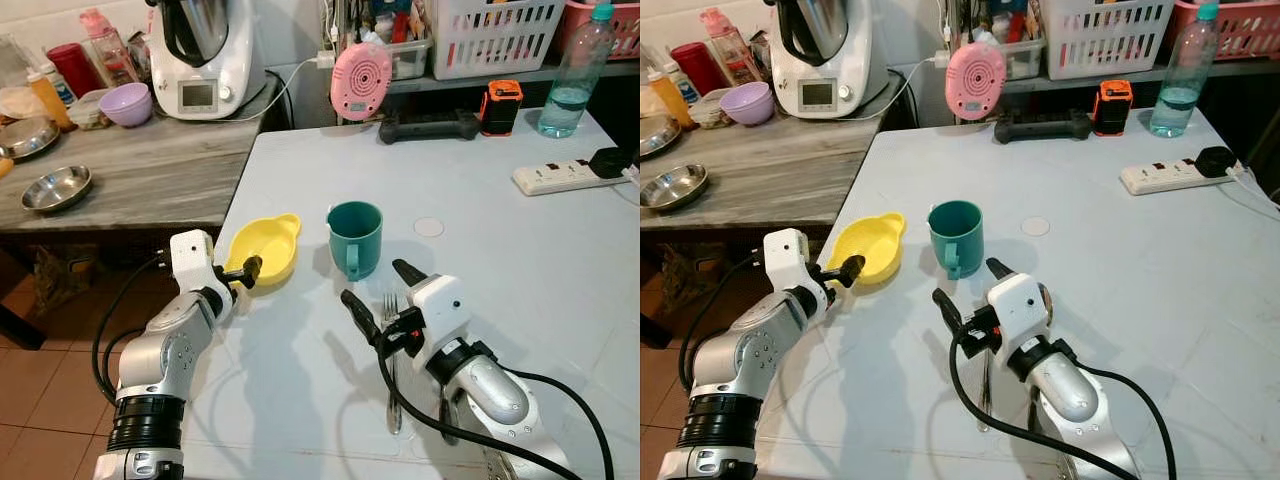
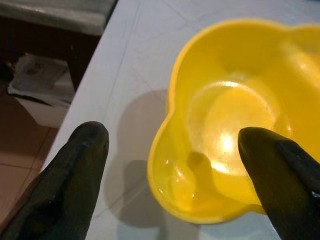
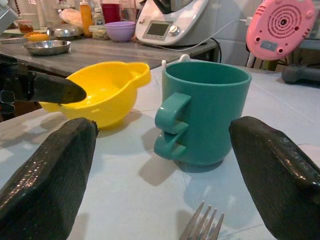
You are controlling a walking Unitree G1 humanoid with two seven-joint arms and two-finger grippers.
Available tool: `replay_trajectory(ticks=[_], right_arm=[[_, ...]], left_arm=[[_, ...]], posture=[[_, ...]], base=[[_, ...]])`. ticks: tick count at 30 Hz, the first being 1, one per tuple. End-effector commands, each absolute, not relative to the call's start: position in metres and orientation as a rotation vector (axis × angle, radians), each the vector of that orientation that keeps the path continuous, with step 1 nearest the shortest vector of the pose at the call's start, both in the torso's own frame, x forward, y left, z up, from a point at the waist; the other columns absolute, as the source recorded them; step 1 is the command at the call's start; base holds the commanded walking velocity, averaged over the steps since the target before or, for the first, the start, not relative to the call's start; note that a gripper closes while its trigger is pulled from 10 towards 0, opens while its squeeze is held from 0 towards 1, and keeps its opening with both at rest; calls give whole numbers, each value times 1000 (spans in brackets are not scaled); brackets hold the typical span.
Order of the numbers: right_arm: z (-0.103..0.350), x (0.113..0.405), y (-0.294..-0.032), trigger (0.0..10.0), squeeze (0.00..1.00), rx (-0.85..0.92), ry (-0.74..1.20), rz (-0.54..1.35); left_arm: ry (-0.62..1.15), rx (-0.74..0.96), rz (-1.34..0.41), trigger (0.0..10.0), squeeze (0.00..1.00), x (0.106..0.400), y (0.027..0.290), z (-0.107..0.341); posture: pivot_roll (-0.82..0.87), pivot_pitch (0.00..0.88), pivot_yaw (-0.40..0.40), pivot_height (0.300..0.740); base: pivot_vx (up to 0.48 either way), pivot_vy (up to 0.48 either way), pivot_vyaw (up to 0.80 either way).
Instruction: Setting the table
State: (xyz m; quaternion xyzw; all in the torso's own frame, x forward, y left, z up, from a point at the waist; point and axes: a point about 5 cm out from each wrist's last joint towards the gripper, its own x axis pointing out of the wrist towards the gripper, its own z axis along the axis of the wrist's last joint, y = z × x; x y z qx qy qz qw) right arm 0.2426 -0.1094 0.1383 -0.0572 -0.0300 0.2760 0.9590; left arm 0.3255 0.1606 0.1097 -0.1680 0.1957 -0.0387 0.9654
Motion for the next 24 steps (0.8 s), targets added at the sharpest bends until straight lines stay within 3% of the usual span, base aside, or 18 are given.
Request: replay_trajectory(ticks=[1, 24], right_arm=[[144, 241, -103, 10000, 0, -109, -80, 589], [142, 243, -101, 10000, 0, -117, -72, 604]], left_arm=[[399, -364, -67, 0, 0, 326, 165, 113], [418, -527, -41, 0, 0, 326, 166, 119]], posture=[[-288, 57, 163, 740], [-276, 55, 158, 740]], base=[[0, 0, 0], [0, 0, 0]])
